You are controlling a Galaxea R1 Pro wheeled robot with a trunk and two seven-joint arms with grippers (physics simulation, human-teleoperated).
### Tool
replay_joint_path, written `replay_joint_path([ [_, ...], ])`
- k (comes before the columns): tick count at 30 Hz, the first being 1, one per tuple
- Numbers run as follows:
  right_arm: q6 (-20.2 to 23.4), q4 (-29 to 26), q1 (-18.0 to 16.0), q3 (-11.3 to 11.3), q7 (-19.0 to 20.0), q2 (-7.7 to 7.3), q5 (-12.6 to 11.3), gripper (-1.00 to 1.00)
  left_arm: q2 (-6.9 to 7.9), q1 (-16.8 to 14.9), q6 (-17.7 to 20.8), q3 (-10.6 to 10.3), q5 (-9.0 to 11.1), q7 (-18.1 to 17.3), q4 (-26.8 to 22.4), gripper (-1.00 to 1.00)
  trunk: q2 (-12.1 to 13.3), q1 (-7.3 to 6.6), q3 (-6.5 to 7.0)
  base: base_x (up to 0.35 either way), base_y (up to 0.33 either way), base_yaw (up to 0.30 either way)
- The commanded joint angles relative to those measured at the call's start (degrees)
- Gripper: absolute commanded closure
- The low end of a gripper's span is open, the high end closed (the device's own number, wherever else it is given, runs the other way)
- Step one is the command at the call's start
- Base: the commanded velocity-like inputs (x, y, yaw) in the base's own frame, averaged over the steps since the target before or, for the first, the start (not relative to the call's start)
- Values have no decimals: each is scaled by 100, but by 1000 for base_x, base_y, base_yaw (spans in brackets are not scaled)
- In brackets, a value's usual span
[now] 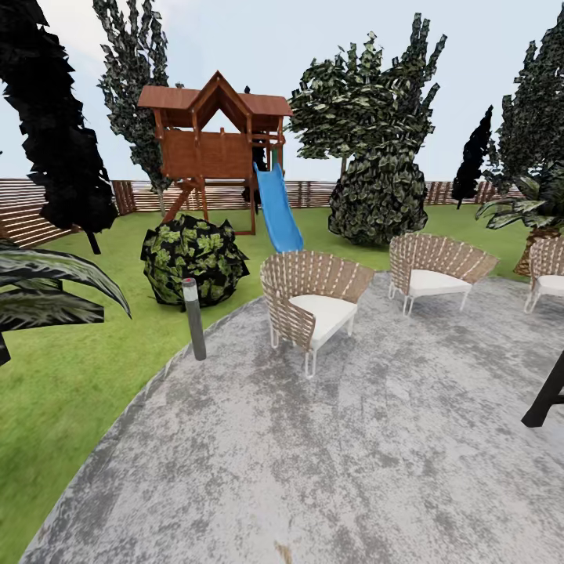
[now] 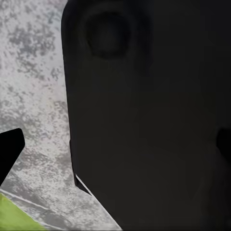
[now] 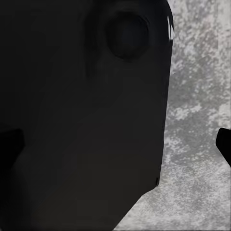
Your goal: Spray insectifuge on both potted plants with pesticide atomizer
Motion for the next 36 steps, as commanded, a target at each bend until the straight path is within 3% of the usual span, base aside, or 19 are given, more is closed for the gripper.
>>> replay_joint_path([
  [1, 33, -33, -34, -4, 4, 33, -6, -100, -33, 33, 33, 17, 18, -33, 33, -100, -2, 0, -3, 0, 0, 0],
  [8, 113, -200, -188, -8, 4, 134, -24, -100, -84, 88, 152, 19, 38, -44, 97, -100, -2, 0, -3, 0, 0, 0],
  [20, 110, -307, -238, -26, -16, 108, -19, -100, -42, 77, 165, -7, 55, -44, -7, -100, -2, 0, -3, 0, 0, 0],
  [28, 104, -554, -238, -26, -30, -94, -9, -100, 153, 19, 142, 3, 49, 31, -247, -100, -2, 0, -3, 0, 0, 0],
  [29, 104, -984, -238, -26, -29, -114, -9, -100, 254, 15, 141, 5, 50, 36, -307, -100, -2, 0, -3, 0, 0, 0],
  [36, 54, -1249, -238, -2, -26, -147, -4, -100, 336, 9, 137, 9, 46, 42, -1011, -100, -2, 0, -3, 0, 0, 0],
])
